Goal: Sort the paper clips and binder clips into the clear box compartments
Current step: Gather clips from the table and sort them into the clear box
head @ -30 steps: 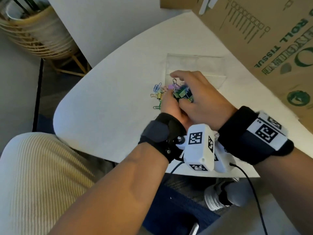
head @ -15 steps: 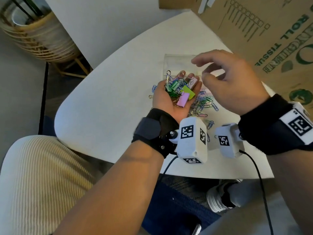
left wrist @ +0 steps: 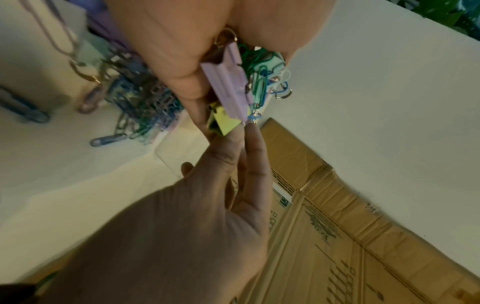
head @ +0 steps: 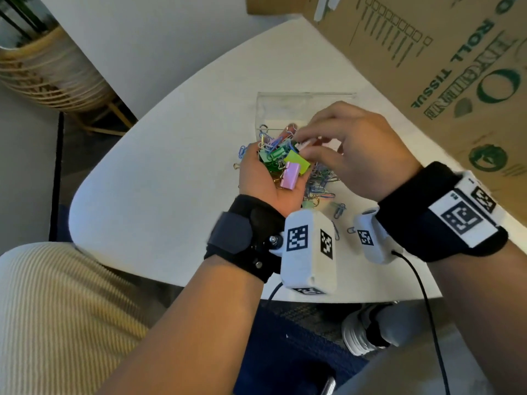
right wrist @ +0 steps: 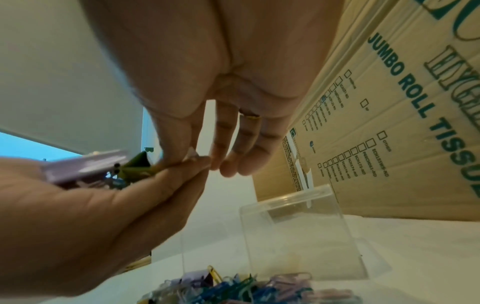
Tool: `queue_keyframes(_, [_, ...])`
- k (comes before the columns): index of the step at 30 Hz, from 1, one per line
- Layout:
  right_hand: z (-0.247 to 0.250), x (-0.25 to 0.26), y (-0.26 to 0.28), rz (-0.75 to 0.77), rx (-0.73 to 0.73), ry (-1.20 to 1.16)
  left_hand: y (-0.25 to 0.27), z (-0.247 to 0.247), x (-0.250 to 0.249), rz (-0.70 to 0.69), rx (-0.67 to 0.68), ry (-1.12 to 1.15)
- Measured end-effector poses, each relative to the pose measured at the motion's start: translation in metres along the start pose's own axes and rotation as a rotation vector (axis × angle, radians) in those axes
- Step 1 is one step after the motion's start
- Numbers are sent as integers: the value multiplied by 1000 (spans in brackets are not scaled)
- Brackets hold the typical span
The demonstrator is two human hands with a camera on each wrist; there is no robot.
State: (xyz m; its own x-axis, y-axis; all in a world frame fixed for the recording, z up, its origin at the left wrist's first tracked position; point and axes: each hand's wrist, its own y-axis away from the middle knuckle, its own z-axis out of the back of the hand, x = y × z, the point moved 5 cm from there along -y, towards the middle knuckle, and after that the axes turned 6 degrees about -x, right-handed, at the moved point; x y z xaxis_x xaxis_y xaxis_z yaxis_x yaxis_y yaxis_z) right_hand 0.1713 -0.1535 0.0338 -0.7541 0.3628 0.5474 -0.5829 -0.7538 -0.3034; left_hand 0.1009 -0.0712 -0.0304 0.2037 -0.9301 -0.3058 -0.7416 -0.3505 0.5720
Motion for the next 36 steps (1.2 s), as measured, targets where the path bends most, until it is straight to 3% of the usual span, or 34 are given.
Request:
queue_keyframes(4, [13,-2,-7,-21,-154,-101,0,-18,-4,-3,70,30])
queue_keyframes(7, [19,-5,-9,-47,-197,-119,-3,-10,-2,-5,47,22])
queue_keyframes(12, [6,-10,-10,-100,106,-118,-6,7,5,21,-10,-77])
queue_keyframes(14, [1,-11,-9,-77,150,-68,-6,9,5,25,-21,-80])
queue_keyframes(24, [7,-9,-10,-99,-5,-118,-12,9,0,27,-43,-41])
queue_keyframes(30, [24,-29,-11,-292,-229,-440,-9,9,1,60,6,67])
queue_keyframes(36, [29,-60,-11,-441,-343,-306,-5,19,12,120,-19,47])
